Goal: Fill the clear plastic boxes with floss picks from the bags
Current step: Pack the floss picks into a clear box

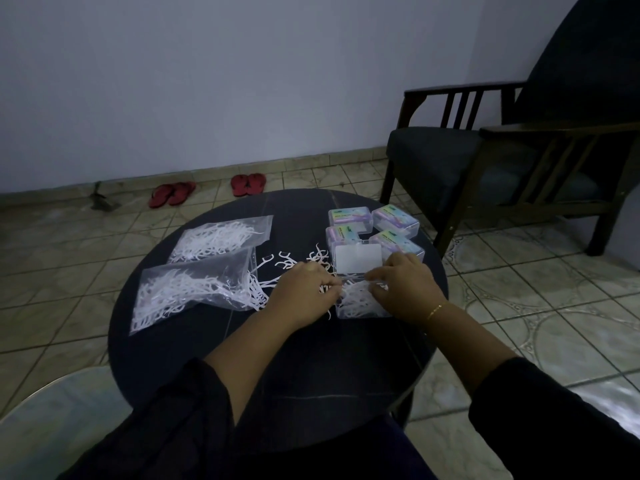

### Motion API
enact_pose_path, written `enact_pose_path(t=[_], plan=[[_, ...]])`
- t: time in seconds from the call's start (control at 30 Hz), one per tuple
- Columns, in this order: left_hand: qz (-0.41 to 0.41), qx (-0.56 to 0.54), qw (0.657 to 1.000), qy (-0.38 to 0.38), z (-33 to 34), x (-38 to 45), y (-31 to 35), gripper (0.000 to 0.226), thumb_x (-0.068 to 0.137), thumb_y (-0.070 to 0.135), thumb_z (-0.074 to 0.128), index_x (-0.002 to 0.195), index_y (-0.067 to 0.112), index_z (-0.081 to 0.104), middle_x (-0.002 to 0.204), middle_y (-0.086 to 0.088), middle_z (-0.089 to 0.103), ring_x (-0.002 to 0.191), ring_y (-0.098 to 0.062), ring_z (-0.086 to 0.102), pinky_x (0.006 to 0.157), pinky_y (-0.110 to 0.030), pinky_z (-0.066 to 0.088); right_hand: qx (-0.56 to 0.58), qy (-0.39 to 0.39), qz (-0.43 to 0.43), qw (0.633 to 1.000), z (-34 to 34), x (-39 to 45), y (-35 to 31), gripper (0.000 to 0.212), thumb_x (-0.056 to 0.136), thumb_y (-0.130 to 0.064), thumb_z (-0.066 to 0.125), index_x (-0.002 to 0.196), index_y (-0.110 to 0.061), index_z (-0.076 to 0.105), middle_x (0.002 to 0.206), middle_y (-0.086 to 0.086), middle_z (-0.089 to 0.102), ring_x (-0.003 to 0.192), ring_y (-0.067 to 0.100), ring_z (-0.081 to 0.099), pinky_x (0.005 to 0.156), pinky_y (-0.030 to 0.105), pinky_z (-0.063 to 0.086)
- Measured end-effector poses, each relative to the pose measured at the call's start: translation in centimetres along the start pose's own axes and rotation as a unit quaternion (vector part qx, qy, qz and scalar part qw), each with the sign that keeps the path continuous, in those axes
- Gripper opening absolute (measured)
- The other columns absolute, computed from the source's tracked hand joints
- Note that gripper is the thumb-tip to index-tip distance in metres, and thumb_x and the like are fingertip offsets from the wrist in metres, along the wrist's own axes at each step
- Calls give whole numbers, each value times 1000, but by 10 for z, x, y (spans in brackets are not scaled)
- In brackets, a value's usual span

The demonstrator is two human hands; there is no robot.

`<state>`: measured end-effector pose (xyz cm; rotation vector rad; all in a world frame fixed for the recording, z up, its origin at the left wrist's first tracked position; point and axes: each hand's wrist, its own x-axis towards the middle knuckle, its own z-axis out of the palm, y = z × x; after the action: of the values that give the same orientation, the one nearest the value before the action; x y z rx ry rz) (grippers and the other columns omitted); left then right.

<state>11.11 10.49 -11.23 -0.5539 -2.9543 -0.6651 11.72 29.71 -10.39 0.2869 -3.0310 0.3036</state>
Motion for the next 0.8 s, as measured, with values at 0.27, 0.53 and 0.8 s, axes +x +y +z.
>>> enact_pose_path(t=[0.27,0.53,0.8], plan=[[3,-1,1000,15,5,0,3,23,86,44,62,104,32,72,96,9,52,101,-12,45,87,-31,40,6,-5,12,1000,-7,-5,4,29,91,-45,52,114,-32,65,114,-1,49,110,18,40,93,31,38],[23,-17,1000,-3,3,-2,-1,23,93,32,55,111,33,69,94,11,45,99,-12,48,83,-30,42,42,-3,38,998,-9,-7,9,25,92,-34,54,113,-29,67,114,0,51,110,18,40,91,29,40],[-17,47,996,68,-18,-5,-21,30,94,19,47,111,32,69,115,6,63,108,-17,54,92,-33,40,59,29,17,998,-13,-5,-12,27,93,-36,53,115,-29,65,115,0,52,111,17,41,94,29,36]])
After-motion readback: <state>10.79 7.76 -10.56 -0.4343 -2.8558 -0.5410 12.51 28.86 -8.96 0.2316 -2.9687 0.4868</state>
